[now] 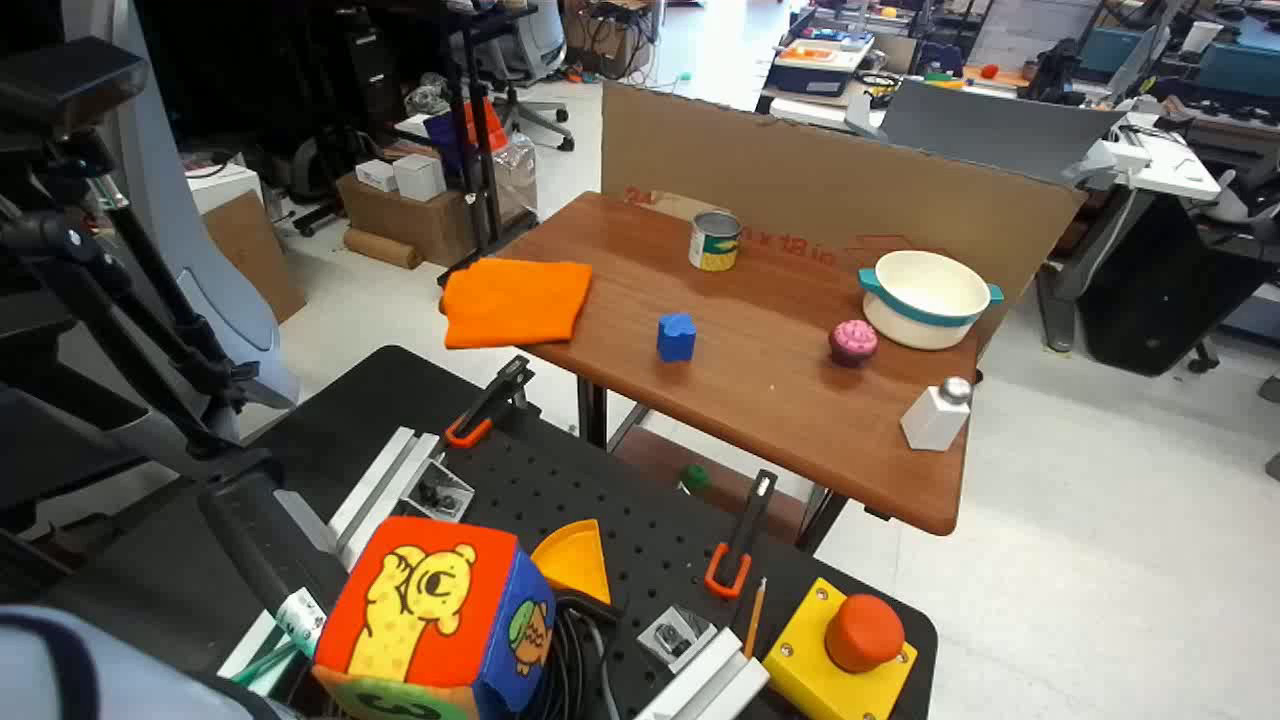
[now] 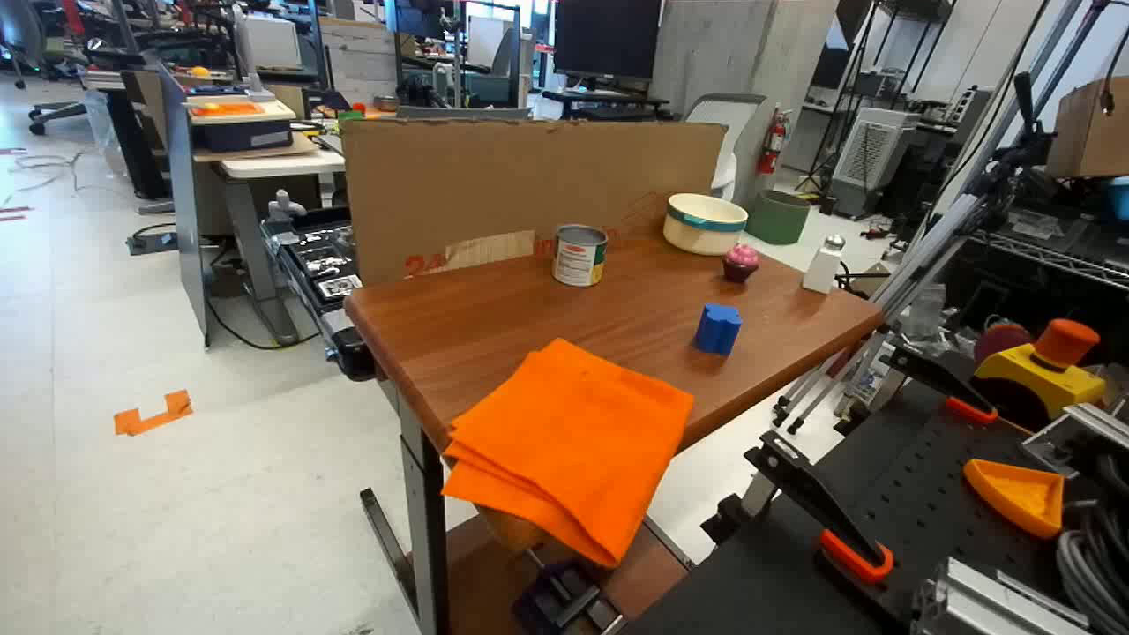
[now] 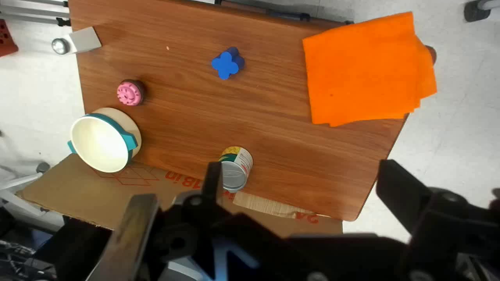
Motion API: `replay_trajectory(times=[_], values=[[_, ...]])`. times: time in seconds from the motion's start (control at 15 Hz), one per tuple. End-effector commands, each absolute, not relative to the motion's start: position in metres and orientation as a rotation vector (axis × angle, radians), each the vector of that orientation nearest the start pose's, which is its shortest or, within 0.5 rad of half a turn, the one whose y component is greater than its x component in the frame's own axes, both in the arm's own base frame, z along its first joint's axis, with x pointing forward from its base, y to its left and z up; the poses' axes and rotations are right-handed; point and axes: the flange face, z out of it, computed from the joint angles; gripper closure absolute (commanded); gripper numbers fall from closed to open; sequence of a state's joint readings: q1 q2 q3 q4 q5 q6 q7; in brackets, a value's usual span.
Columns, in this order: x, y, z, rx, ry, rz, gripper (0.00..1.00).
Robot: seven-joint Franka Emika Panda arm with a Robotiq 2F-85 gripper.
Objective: Put the salt cellar inside the white pot
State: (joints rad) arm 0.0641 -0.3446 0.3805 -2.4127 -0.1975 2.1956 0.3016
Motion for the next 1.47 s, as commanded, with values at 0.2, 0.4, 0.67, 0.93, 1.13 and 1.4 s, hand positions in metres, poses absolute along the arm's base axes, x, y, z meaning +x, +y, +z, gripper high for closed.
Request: replay_trajectory(times=[0.2,0.4,0.67,0.93,1.13,1.4], values=[[0.409,0.192,0.444,-3.34,-0.398,-0.328,0.0],[0.409,0.192,0.444,-3.34,-0.398,-0.329,0.0],[0.409,0.192,0.444,-3.34,-0.398,-0.329,0.0],[0.409,0.192,0.444,-3.34,-0.398,-0.329,0.0],[0.411,0.172,0.447,-3.35,-0.366,-0.379,0.0],[0.423,0.108,0.448,-3.363,-0.303,-0.456,0.0]])
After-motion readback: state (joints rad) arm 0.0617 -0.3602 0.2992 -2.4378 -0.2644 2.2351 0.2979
